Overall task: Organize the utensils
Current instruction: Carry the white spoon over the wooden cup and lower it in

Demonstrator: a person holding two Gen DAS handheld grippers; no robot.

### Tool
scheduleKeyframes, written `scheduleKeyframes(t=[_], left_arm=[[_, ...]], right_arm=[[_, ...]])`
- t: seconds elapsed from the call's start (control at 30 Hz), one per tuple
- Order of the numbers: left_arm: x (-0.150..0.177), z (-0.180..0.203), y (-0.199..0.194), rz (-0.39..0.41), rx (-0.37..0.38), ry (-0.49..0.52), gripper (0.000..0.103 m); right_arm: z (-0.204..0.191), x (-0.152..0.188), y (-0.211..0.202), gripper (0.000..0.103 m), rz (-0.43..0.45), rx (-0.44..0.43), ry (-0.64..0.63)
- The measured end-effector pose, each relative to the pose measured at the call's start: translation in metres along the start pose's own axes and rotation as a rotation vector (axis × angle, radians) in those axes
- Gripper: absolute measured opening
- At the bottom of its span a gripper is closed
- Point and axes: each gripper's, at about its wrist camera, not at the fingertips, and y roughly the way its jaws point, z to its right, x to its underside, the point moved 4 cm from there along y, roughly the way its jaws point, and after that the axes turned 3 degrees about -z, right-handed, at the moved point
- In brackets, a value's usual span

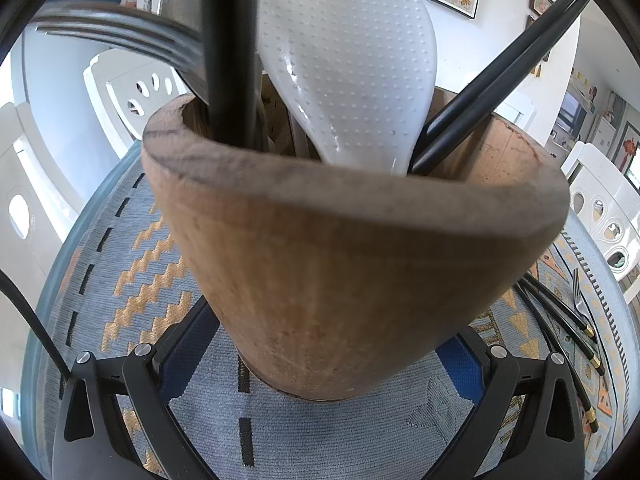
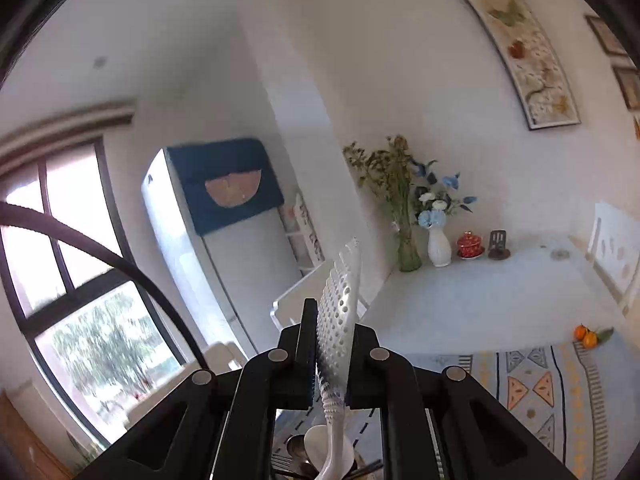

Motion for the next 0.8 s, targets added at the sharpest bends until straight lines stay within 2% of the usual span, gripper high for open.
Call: scheduleKeyframes(t=[0.17,0.4,0.8], left_arm=[[0.0,0.001,-0.001,0.002,0.0,0.0,0.102],[0.0,0.002,-0.001,0.002,0.002,-0.001,0.102],[0.0,0.001,-0.001,0.002,0.001,-0.001,0.102]], right_arm=[[-0.009,0.024,0.029,0.009,-0.007,0.052,-0.066],[-0.019,0.049,0.047,0.009,-0.015,0.122,-0.149],[-0.006,0.069,0.066,0.009,-0.06,0.146,-0.101]])
